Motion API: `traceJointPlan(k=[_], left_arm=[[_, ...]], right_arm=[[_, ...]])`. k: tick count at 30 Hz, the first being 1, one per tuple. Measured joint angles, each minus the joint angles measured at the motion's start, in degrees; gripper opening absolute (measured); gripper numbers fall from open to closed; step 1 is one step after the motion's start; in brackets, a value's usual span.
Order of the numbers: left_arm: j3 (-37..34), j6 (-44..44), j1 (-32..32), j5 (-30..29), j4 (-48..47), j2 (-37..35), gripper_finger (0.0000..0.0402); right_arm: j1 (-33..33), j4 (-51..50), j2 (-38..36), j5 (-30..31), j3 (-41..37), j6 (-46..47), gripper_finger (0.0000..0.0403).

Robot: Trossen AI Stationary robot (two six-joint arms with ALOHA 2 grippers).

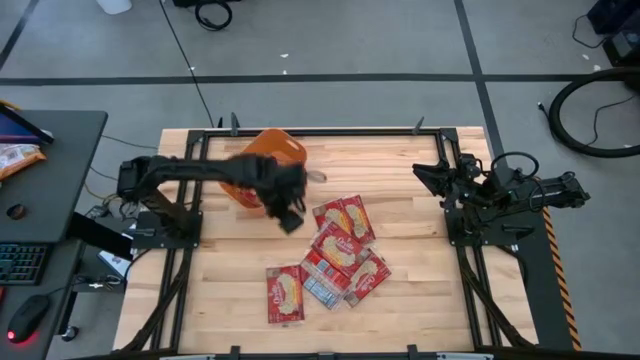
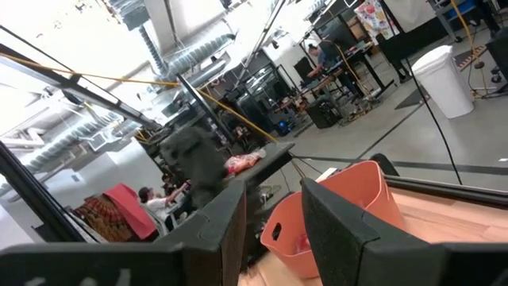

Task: Sort popcorn bags into baskets
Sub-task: Put the red popcorn bag into the orange bin

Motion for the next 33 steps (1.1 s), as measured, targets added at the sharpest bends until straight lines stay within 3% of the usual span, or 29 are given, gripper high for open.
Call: traceJointPlan(k=[8, 14, 20, 27, 30, 33], left_arm=[[0.02, -4.14, -14.03, -0.88, 1.87, 5.08, 0.0168], [-0.02, -1.14, -19.06, -3.06, 3.08, 12.74, 0.0159], [-0.02, 19.62, -23.54, -6.78, 7.56, 18.00, 0.0156], [0.02, 48.13, -29.68, -17.25, 6.90, 20.58, 0.0156], [0.17, 46.68, -30.88, -19.68, 5.70, 21.82, 0.0156], [0.31, 33.81, -29.67, -19.04, 3.23, 22.62, 0.0155]], right_arm=[[-0.05, 0.12, 0.09, 0.06, 0.01, -1.07, 0.0130], [-0.06, 0.29, 0.24, 0.26, 0.02, -1.09, 0.0130], [-0.04, 0.35, 0.24, 0.26, 0.00, -0.91, 0.0130], [-0.07, 0.63, 0.25, 0.26, 0.01, 0.40, 0.0130], [-0.05, 0.79, 0.24, 0.24, 0.00, 0.49, 0.0130], [-0.05, 0.97, 0.26, 0.24, 0.00, 0.99, 0.0130]])
